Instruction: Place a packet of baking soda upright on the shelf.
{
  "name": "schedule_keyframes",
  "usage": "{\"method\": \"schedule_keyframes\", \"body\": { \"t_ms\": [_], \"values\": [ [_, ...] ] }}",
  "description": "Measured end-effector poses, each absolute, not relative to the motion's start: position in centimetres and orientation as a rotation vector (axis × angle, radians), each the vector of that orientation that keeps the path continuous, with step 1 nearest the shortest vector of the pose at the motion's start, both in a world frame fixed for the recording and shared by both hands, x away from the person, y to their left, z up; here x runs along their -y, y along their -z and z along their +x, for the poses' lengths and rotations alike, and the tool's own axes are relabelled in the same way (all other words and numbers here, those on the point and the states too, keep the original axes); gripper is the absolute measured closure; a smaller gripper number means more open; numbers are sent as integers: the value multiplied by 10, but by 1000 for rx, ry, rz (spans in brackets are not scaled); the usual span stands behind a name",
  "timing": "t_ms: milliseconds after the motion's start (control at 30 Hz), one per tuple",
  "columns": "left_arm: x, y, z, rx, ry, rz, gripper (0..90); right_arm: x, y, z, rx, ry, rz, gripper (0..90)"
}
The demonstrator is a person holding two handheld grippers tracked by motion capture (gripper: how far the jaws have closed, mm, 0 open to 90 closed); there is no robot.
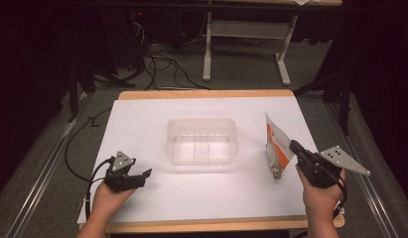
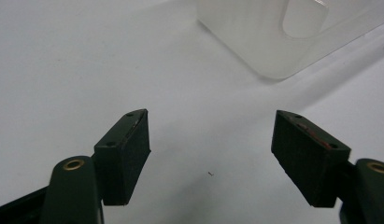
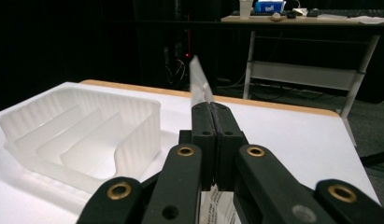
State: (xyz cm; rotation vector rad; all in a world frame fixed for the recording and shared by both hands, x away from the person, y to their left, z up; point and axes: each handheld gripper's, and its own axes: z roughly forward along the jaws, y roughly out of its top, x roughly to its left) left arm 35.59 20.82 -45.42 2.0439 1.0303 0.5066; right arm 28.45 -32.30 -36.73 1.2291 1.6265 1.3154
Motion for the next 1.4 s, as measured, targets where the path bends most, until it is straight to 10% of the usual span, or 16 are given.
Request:
{"method": "schedule_keyframes", "body": {
  "t_ms": [833, 1400],
  "values": [
    [-210, 451, 354, -1017, -503, 2040, 284, 321, 410, 292, -1680, -1219, 1368, 667],
    [-207, 452, 354, -1010, -506, 2051, 287, 330, 417, 302, -1683, -1178, 1432, 897]
  ]
}}
